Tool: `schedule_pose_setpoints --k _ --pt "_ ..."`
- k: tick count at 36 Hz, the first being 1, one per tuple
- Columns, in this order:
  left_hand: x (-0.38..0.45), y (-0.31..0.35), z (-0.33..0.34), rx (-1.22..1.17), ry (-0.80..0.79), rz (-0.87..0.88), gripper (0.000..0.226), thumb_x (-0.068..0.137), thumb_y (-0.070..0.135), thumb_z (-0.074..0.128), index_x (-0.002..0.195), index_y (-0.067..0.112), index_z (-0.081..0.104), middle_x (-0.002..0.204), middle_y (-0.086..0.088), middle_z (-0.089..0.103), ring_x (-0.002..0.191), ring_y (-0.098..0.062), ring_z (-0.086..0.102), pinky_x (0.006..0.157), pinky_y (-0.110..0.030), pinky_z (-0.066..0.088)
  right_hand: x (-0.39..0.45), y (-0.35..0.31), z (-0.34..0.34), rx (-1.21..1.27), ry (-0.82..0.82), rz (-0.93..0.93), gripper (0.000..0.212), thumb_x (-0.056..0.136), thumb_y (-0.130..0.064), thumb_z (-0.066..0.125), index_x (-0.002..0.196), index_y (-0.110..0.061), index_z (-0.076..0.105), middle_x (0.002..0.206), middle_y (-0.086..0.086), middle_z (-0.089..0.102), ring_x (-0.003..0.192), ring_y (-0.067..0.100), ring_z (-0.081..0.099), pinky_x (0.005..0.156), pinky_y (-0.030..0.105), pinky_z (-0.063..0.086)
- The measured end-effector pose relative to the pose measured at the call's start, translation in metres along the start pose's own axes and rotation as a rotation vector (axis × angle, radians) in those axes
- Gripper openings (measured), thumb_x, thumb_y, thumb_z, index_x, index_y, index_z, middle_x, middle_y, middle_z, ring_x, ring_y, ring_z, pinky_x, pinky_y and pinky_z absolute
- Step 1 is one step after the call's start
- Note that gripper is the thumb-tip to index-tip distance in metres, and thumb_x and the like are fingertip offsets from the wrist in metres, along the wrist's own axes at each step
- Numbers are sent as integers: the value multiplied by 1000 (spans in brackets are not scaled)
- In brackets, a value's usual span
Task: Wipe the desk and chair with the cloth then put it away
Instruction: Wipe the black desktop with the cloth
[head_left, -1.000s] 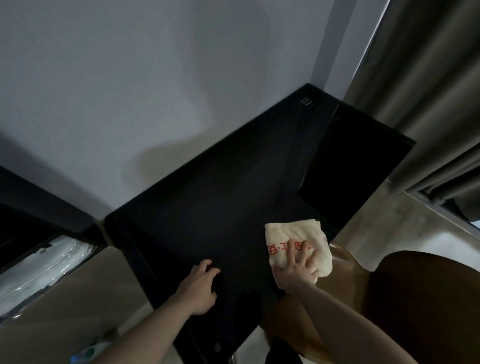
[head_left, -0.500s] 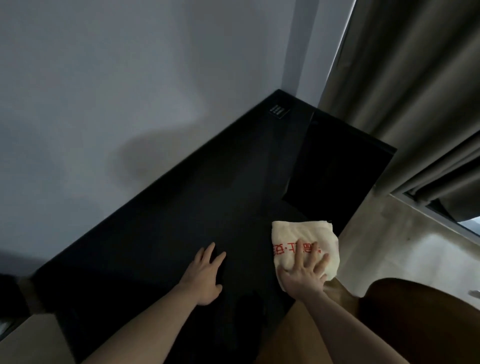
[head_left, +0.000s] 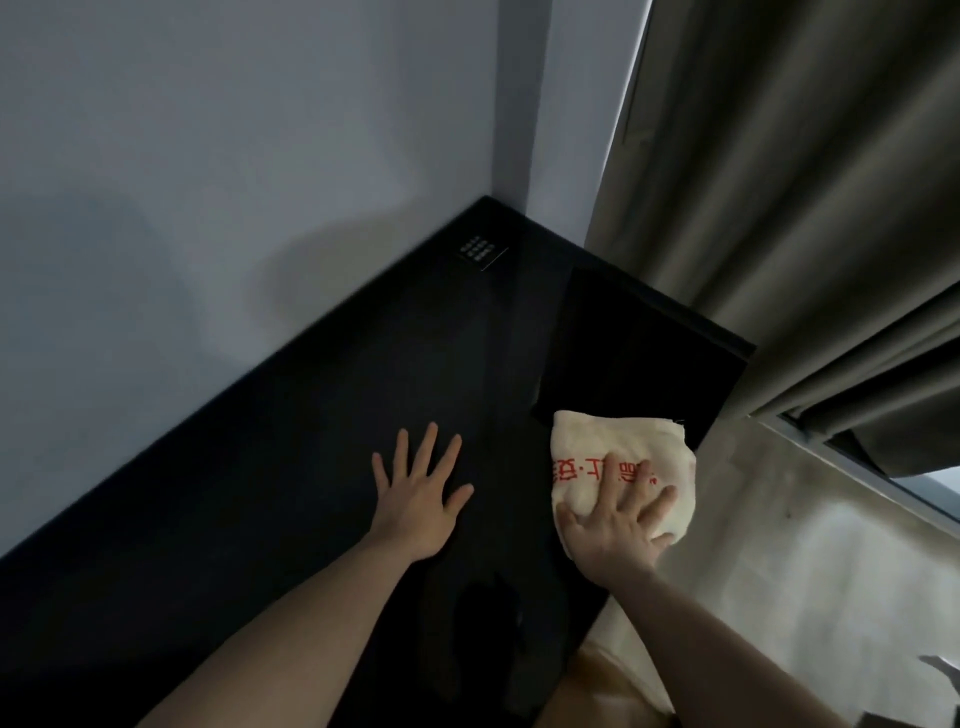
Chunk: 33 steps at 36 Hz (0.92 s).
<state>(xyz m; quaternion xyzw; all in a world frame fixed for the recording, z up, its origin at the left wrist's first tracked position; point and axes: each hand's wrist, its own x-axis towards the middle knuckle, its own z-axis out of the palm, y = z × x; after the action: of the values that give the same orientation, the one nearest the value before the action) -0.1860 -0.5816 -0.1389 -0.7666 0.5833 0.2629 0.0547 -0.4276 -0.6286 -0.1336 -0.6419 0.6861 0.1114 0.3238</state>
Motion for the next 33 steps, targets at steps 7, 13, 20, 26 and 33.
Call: schedule_pose_setpoints --k 7,13,20,26,33 --pt "49 20 7 33 195 -6 74 97 75 11 160 42 -9 168 7 -23 153 -30 -27 123 -60 -12 57 7 -34 7 101 -2 87 95 -69 25 150 -35 -32 158 4 -40 142 42 -39 115 74 1" --pt "61 17 11 85 274 42 79 94 77 11 162 38 3 171 7 -10 156 -27 -16 126 -55 -4 107 10 -66 -14 149 32 87 94 -71 24 151 -34 -30 159 4 -38 145 41 -34 113 75 -2" --pt "65 15 14 73 311 61 75 96 74 20 162 37 13 171 7 1 158 -25 -7 127 -54 5 154 12 -95 -17 246 84 85 92 -71 24 155 -35 -21 163 5 -29 147 42 -28 111 77 -3" --pt "66 15 13 59 311 58 75 96 72 20 162 40 9 171 11 -6 157 -19 -15 128 -50 0 185 16 -118 -37 324 103 83 92 -72 22 157 -34 -13 166 4 -20 149 42 -21 110 78 -1" --pt "67 12 17 46 334 78 74 97 71 24 162 38 15 171 9 0 158 -22 -9 128 -51 2 200 17 -124 -72 428 126 79 92 -70 22 159 -34 -1 168 6 -8 151 42 -12 109 79 4"
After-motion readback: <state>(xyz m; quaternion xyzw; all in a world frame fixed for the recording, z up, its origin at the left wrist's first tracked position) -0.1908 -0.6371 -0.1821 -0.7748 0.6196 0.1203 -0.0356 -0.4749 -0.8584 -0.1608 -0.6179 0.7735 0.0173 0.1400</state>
